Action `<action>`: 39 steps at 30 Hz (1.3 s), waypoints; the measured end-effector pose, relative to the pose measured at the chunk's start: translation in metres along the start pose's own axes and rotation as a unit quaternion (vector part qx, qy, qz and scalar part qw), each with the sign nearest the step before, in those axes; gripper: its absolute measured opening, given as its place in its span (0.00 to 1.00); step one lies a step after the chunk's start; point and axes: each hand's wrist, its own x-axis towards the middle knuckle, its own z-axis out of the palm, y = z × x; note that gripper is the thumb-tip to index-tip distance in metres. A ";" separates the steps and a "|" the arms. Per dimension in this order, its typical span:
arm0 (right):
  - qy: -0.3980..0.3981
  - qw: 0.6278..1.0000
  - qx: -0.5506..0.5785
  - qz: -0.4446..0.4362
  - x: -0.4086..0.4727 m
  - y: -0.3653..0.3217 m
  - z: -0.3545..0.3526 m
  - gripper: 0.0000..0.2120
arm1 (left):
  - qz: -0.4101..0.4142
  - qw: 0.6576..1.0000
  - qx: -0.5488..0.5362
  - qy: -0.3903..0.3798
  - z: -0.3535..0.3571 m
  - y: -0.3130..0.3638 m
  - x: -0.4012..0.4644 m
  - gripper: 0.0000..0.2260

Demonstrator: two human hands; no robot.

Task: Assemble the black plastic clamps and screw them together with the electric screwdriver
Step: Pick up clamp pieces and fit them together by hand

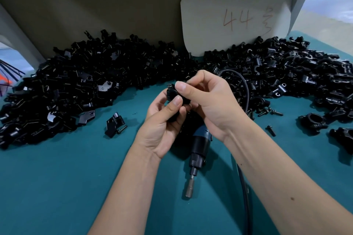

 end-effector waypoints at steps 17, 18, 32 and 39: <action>0.002 0.999 -0.033 0.002 0.000 -0.003 0.003 0.11 | 0.011 0.999 0.032 0.016 -0.003 -0.001 0.001 0.15; 0.006 0.999 -0.040 0.000 0.000 -0.002 0.003 0.11 | 0.008 0.999 0.033 0.023 -0.002 -0.002 0.000 0.14; -0.057 0.974 -0.215 -0.045 0.002 0.001 -0.002 0.08 | 0.003 0.993 0.042 0.115 -0.003 0.002 0.009 0.09; 0.265 0.759 -0.579 -0.132 0.004 -0.002 -0.016 0.13 | -0.065 0.980 -0.175 0.068 -0.007 0.009 0.004 0.11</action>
